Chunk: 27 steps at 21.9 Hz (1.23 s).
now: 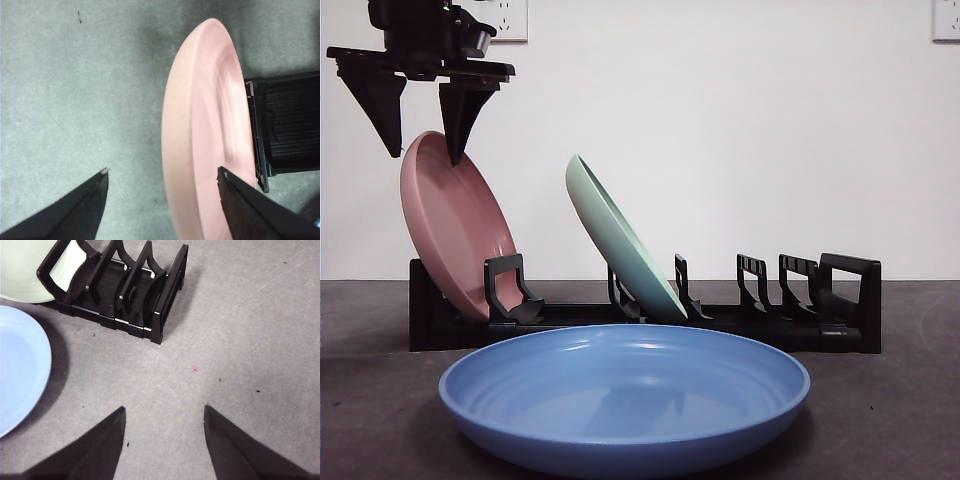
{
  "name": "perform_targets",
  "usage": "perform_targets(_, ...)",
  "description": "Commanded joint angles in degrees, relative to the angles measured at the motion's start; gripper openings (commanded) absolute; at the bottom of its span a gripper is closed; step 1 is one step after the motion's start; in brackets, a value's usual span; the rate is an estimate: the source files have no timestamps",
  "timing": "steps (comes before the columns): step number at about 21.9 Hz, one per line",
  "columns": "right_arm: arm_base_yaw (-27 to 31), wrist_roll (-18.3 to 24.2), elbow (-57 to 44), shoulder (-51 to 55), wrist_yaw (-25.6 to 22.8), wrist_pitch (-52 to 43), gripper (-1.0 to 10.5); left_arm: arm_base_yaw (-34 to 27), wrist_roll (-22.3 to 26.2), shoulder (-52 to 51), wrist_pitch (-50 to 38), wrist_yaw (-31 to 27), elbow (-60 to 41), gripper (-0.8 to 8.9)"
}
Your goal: Place the plate
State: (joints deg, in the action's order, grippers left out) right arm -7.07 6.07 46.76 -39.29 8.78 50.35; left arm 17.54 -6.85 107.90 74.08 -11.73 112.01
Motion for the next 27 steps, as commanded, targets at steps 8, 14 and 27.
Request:
perform_targets(8,-0.13,0.37,0.79,-0.28,-0.22,-0.61,2.5,0.28,0.17,0.66,0.68,-0.44,3.21,0.16)
perform_targets(14,-0.13,0.37,0.79,-0.26,-0.20,-0.61,2.5,0.26,1.70,0.66,7.37,-7.61,13.25,0.16)
perform_targets(27,-0.20,0.33,0.79,-0.22,-0.17,-0.61,2.5,0.02,0.13,-10.56,9.22,-2.34,16.26,0.16)
